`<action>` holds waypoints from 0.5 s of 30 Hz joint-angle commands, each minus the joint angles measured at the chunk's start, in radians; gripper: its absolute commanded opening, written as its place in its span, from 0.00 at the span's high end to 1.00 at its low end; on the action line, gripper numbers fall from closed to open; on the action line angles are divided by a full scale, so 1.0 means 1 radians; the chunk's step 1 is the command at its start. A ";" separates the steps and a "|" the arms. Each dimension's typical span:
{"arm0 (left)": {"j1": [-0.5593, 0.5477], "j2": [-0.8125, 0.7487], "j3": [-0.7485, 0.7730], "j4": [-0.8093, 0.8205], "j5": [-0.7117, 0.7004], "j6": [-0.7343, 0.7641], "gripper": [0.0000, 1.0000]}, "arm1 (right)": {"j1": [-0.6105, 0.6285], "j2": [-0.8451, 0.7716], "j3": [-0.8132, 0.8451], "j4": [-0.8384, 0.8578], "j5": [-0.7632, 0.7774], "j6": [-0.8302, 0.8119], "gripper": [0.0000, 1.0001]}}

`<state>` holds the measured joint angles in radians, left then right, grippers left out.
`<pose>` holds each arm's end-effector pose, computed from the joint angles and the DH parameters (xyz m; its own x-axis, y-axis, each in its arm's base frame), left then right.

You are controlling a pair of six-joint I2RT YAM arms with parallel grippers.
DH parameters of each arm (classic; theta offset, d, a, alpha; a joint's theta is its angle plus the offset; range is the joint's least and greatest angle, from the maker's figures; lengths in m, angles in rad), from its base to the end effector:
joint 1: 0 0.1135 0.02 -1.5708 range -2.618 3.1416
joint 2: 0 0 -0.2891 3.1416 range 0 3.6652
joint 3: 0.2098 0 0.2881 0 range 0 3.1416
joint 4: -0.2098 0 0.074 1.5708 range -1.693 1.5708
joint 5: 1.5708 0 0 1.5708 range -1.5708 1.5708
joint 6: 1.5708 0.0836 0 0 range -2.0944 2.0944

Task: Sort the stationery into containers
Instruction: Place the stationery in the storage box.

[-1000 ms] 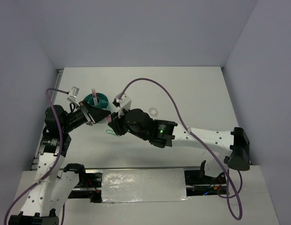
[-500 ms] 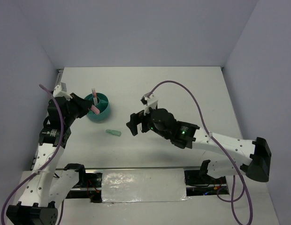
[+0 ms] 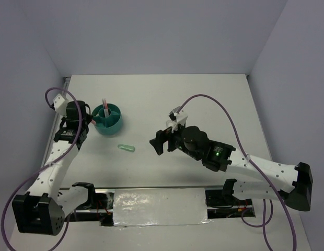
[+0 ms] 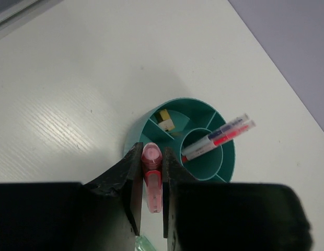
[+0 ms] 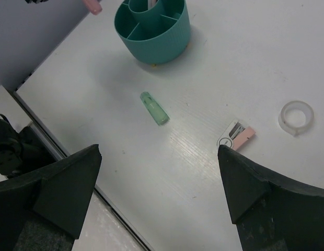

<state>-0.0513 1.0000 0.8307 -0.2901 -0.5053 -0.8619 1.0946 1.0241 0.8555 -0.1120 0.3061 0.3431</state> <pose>0.2853 0.0259 0.3032 0.0066 -0.6654 -0.7464 -0.5890 0.6006 -0.5406 0.1623 0.2598 0.3298 -0.3600 0.0018 -0.9330 -0.6303 0.7368 0.2447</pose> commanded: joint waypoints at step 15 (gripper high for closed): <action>-0.001 0.204 -0.067 0.308 -0.030 -0.035 0.80 | -0.010 0.030 -0.016 0.014 -0.038 -0.030 0.00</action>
<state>-0.0513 1.1950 0.7734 -0.0956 -0.5270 -0.8757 1.0885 1.0401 0.8440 -0.1177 0.2813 0.3279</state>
